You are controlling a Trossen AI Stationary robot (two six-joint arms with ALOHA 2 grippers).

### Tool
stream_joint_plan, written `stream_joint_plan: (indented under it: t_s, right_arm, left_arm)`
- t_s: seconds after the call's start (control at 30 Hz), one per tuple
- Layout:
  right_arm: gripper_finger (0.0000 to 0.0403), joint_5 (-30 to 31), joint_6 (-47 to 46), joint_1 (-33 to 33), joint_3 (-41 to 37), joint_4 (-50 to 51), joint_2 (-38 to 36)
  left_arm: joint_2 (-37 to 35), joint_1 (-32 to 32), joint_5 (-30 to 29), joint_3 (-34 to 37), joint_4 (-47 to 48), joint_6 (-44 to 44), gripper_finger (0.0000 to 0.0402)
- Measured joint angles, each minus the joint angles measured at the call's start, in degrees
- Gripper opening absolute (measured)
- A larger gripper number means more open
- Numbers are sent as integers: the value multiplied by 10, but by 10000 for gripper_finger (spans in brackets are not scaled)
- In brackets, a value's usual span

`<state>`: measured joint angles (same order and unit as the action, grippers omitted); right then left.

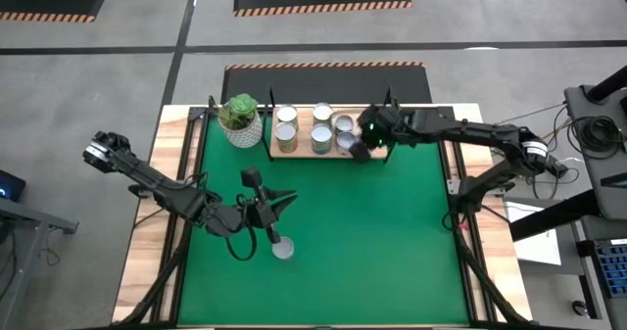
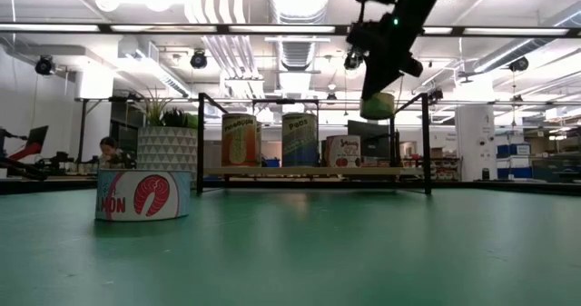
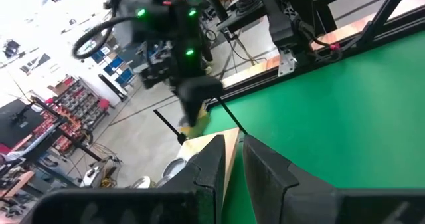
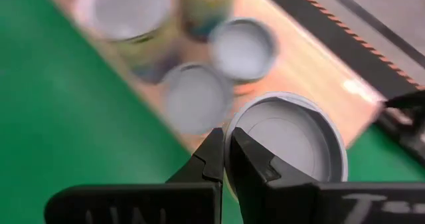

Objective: Pick and place cans onto a shelf
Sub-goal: Put the canned mushrooms on the shelf

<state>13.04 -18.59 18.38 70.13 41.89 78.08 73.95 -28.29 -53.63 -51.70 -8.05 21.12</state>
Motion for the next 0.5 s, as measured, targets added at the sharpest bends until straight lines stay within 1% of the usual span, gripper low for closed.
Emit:
stream_joint_plan:
  t_s: [0.1,0.27,0.4,0.5]
  right_arm:
    - [9,-2,-22,-56,0,14,0]
    - [9,9,-95,-154,-5,33,0]
    - [9,41,-162,-233,-44,-6,4]
    - [9,64,-207,-276,-89,-68,17]
  left_arm:
    - [0,0,0,0,0,7,37]
    - [0,0,0,0,0,9,37]
    - [0,0,0,0,0,9,37]
    - [0,0,0,0,0,9,37]
